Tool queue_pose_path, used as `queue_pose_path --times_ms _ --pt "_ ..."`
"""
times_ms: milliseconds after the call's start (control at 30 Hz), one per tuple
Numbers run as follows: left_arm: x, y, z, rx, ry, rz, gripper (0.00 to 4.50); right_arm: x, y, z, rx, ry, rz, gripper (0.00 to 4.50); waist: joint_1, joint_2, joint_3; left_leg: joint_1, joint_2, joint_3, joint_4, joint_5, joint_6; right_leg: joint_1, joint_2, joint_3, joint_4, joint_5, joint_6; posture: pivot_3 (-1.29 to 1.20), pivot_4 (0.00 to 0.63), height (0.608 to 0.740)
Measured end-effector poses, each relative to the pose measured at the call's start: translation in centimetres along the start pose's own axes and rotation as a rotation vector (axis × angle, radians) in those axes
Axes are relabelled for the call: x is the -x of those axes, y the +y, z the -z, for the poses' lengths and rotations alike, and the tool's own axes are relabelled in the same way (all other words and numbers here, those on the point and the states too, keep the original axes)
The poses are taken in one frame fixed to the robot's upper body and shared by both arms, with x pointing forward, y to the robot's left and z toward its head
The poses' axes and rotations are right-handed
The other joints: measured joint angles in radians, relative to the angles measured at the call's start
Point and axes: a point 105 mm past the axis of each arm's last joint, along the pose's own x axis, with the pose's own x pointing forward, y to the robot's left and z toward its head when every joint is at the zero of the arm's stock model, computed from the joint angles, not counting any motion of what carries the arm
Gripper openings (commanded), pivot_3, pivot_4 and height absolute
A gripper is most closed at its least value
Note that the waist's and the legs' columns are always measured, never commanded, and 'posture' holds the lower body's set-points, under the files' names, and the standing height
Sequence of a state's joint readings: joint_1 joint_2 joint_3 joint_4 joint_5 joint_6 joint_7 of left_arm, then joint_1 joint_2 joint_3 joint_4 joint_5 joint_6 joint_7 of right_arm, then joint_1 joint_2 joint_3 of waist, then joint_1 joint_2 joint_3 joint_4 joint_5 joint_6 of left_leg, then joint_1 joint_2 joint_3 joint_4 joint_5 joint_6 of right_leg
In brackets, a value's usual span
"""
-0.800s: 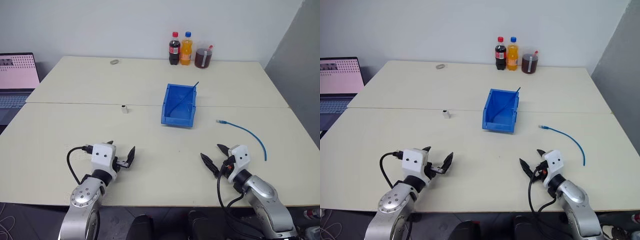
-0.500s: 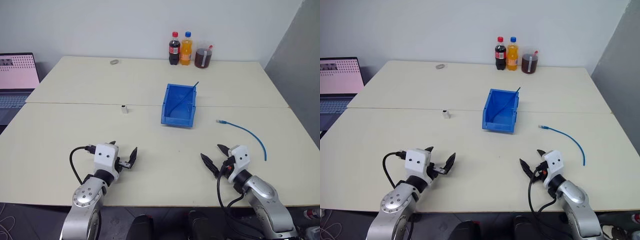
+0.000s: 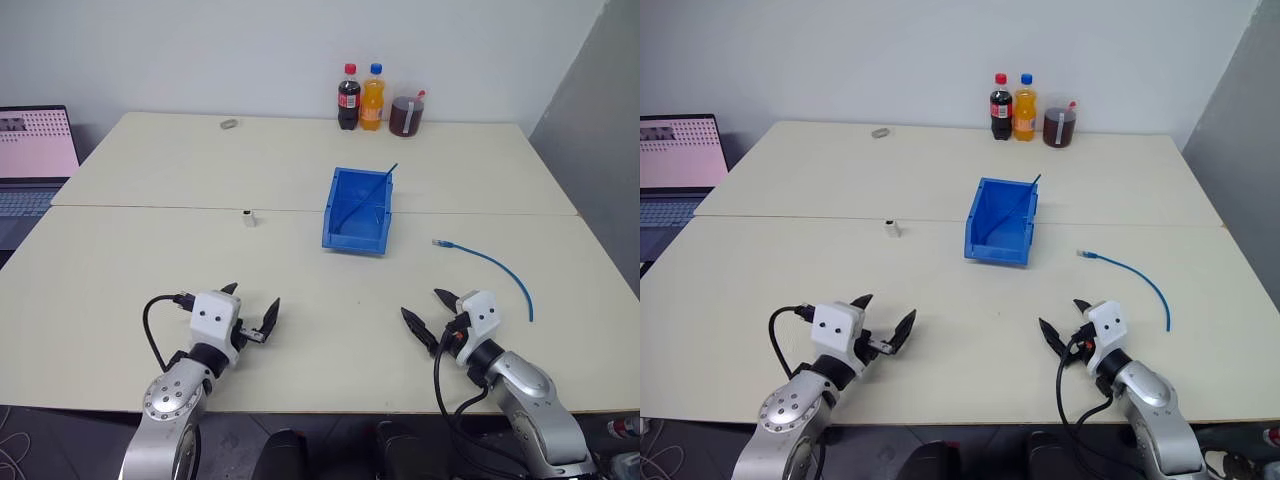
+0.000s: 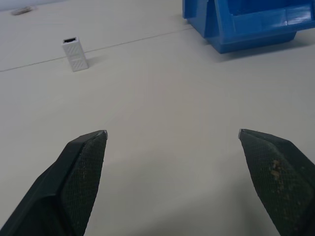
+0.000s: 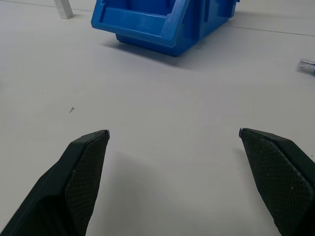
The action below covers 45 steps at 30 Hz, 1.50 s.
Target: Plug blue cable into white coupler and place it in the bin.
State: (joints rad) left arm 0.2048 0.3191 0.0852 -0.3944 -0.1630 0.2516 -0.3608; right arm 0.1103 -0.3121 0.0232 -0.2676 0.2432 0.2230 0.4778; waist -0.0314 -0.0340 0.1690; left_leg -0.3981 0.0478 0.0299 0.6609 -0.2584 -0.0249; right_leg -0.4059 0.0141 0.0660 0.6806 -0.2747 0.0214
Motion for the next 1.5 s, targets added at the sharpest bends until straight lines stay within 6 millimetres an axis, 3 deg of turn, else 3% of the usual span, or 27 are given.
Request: queue_pose_path --times_ms 167,333,433,533,700,833,967,1133,1500 --pt "0.6 -1.2 0.2 0.049 0.000 0.125 4.50 0.0 0.0 0.0 0.005 0.001 0.001 4.48 0.000 0.000 0.000 0.000 0.000 0.000 0.000 0.000 0.000 0.000 0.000 0.000 0.000 0.000 0.000 0.00 0.150 0.740" --pt "-0.1 -1.5 -1.5 0.024 -0.058 0.193 4.50 0.1 -0.4 -0.3 0.003 -0.010 0.014 4.48 0.000 0.000 0.000 0.000 0.000 0.000 0.000 0.000 0.000 0.000 0.000 0.000 0.000 0.000 0.000 0.00 0.150 0.740" --pt "-0.7 -2.0 -2.4 0.001 -0.071 0.256 4.50 0.5 -0.9 -1.4 -0.008 -0.041 0.031 4.48 0.000 0.000 0.000 0.000 0.000 0.000 0.000 0.000 0.000 0.000 0.000 0.000 0.000 0.000 0.000 0.00 0.150 0.740" --pt "-0.8 -4.0 -4.0 -0.008 -0.072 0.449 4.50 0.9 -1.9 -3.0 -0.002 -0.053 0.035 4.48 0.000 0.000 0.000 0.000 -0.001 0.000 0.000 0.000 0.000 0.000 0.000 0.000 0.000 0.000 0.000 0.00 0.150 0.740" --pt "-1.3 -5.8 -6.3 -0.048 -0.045 0.681 4.50 0.7 -6.3 -5.9 0.075 0.039 0.046 4.48 -0.003 0.001 0.001 0.001 -0.003 0.002 0.001 0.000 0.000 0.000 0.002 0.000 0.000 0.001 0.001 0.00 0.150 0.740" --pt "-0.8 -7.2 -6.5 -0.106 0.010 0.832 4.50 0.7 -13.1 -7.2 0.133 0.196 0.123 4.48 -0.002 0.002 0.002 0.000 -0.003 0.003 0.000 0.000 0.001 0.000 0.002 0.001 -0.001 0.000 0.000 0.00 0.150 0.740" --pt "-0.8 -7.9 -6.6 -0.144 0.023 0.896 4.50 0.6 -16.4 -5.8 0.114 0.362 0.119 4.48 -0.001 0.002 0.003 0.000 -0.003 0.003 0.000 -0.001 0.001 -0.001 0.003 0.002 -0.001 0.000 -0.004 0.00 0.150 0.740" --pt "-1.2 -8.2 -7.0 -0.171 0.013 0.916 4.50 0.7 -18.0 -3.3 0.062 0.538 0.072 4.48 -0.003 0.002 0.003 -0.001 -0.003 0.003 -0.001 -0.001 0.002 -0.002 0.003 0.003 -0.001 0.001 -0.006 0.00 0.150 0.740" --pt "-1.4 -8.1 -6.5 -0.210 0.015 0.922 4.50 0.8 -19.2 -3.0 0.063 0.645 0.036 2.01 -0.002 0.002 0.003 -0.001 -0.002 0.003 0.001 -0.001 0.002 -0.001 0.002 0.003 -0.001 0.001 -0.005 0.00 0.150 0.740"
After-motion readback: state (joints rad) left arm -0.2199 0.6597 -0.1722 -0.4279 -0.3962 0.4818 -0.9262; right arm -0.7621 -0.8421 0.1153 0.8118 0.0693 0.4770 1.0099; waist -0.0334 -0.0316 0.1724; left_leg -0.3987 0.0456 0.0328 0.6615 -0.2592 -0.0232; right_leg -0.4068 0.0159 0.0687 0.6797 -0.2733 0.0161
